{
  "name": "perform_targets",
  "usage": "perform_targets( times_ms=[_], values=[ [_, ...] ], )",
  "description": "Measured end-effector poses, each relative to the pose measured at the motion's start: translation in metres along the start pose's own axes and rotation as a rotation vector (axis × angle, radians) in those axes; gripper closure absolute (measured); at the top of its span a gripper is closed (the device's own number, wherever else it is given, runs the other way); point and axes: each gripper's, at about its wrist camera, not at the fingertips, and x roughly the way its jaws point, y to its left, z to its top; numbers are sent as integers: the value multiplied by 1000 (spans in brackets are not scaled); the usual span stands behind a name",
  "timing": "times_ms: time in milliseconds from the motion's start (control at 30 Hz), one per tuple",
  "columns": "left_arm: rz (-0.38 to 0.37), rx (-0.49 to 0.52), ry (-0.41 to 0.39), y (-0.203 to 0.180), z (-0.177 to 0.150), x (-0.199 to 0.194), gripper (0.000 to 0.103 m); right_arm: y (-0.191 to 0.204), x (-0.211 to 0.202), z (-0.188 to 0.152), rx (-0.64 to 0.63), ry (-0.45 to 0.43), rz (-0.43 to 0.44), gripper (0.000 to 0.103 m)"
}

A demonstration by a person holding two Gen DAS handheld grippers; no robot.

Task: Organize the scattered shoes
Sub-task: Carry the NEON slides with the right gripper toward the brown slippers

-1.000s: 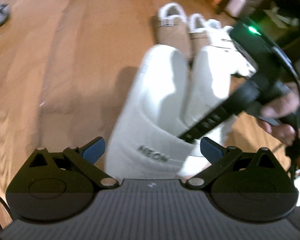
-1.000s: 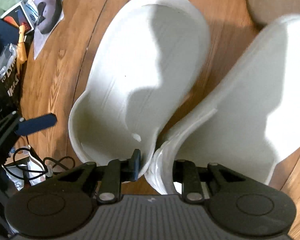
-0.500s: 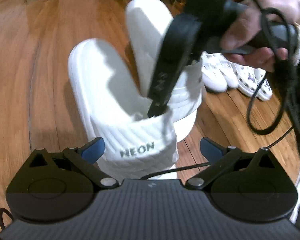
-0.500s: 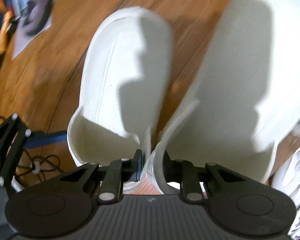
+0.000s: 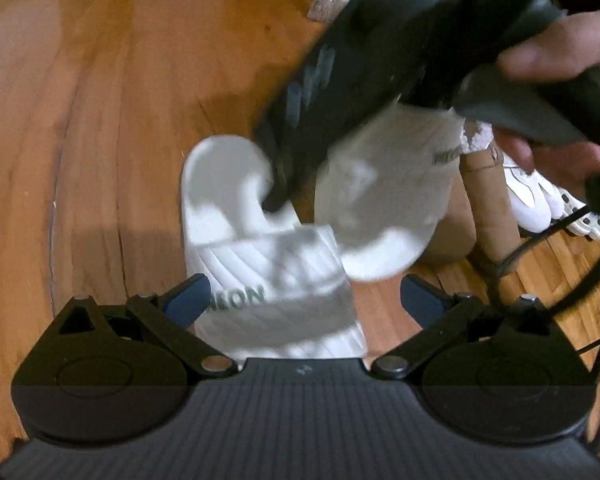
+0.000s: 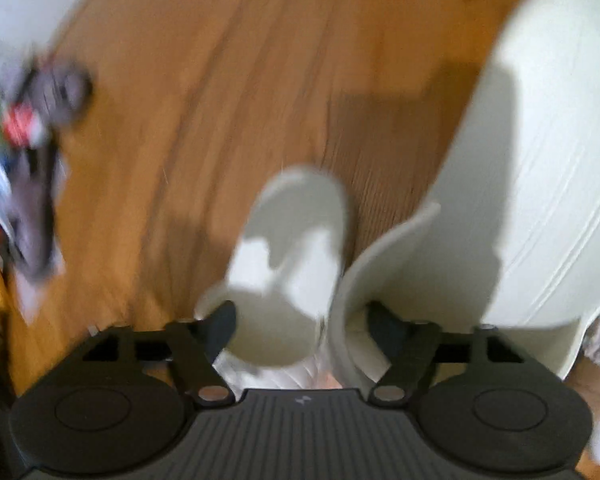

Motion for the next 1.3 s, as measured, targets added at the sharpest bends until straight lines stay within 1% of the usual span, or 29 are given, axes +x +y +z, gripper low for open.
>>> perform_targets(
  times_ms=[33, 67, 100, 133, 167, 267, 367, 433, 467, 500, 567, 633, 667, 700, 733, 767, 800, 867, 933, 967, 1033, 1067, 1100, 1133, 1167, 1200, 1233, 1267, 1300],
  values=[
    [-2, 9, -21, -2, -4, -8, 0, -9, -11, -3, 17, -42, 31, 24],
    [-4, 18, -41, -4, -8, -16, 0, -19, -19, -5, 13, -50, 56, 24],
    [-4, 14, -49, -3, -12, -22, 0, -23, -20, -6, -3, -34, 79, 35],
    [-4, 4, -52, -2, -17, -26, 0, -25, -20, -8, -28, -12, 90, 41],
    [-4, -7, -56, -1, -21, -31, 0, -23, -14, -9, -77, 22, 80, 43],
    [-24, -24, -53, 2, -35, -39, 0, 6, 12, -16, -240, 120, 51, 43],
    [-39, -35, -47, 8, -37, -37, 0, 26, 12, -24, -330, 139, 11, 45],
    [-54, -41, -45, 10, -40, -39, 0, 44, 8, -29, -420, 166, 5, 52],
    [-62, -47, -43, 11, -42, -38, 0, 55, 6, -32, -469, 185, 5, 58],
    [-69, -53, -41, 12, -45, -38, 0, 64, 5, -35, -511, 200, 6, 61],
    [-105, -61, -17, 10, -50, -40, 0, 75, 5, -38, -565, 221, 8, 61],
    [-114, -59, 2, 6, -55, -45, 0, 87, 6, -41, -613, 240, 6, 60],
    [-117, -64, 19, 7, -55, -44, 0, 90, 6, -41, -621, 230, -11, 47],
    [-115, -66, 31, 8, -56, -43, 0, 91, 6, -41, -616, 200, -48, 28],
    [-110, -67, 39, 9, -56, -41, 0, 91, 7, -40, -591, 146, -99, 23],
    [-102, -67, 44, 10, -58, -41, 0, 90, 5, -40, -562, 87, -141, 22],
    [-96, -67, 46, 10, -60, -42, 0, 86, 1, -40, -519, 19, -157, 22],
    [-78, -72, 49, 13, -61, -40, 0, 72, -9, -40, -384, -121, -134, 21],
    [-67, -76, 50, 14, -62, -41, 0, 60, -16, -41, -279, -202, -117, 18],
    [-59, -78, 50, 15, -62, -41, 0, 54, -18, -43, -219, -235, -94, 17],
    [-42, -78, 48, 16, -63, -42, 0, 48, -15, -45, -181, -249, -51, 14],
    [-27, -79, 47, 17, -64, -43, 0, 47, -12, -47, -190, -248, -44, 13],
    [-16, -81, 45, 18, -66, -44, 0, 47, -10, -49, -220, -248, -59, 16],
    [13, -91, 42, 20, -69, -46, 0, 51, -7, -53, -287, -252, -140, 22],
    [39, -98, 39, 22, -71, -47, 0, 56, -3, -59, -332, -266, -257, 36],
    [54, -103, 36, 24, -72, -47, 0, 59, 0, -64, -361, -282, -354, 34],
    [87, -115, 27, 26, -75, -49, 0, 61, 1, -66, -357, -298, -391, 34],
    [108, -126, 22, 29, -78, -49, 0, 60, 1, -67, -333, -311, -392, 33],
    [119, -134, 19, 31, -80, -49, 0, 54, -4, -70, -265, -346, -380, 32]
  ],
)
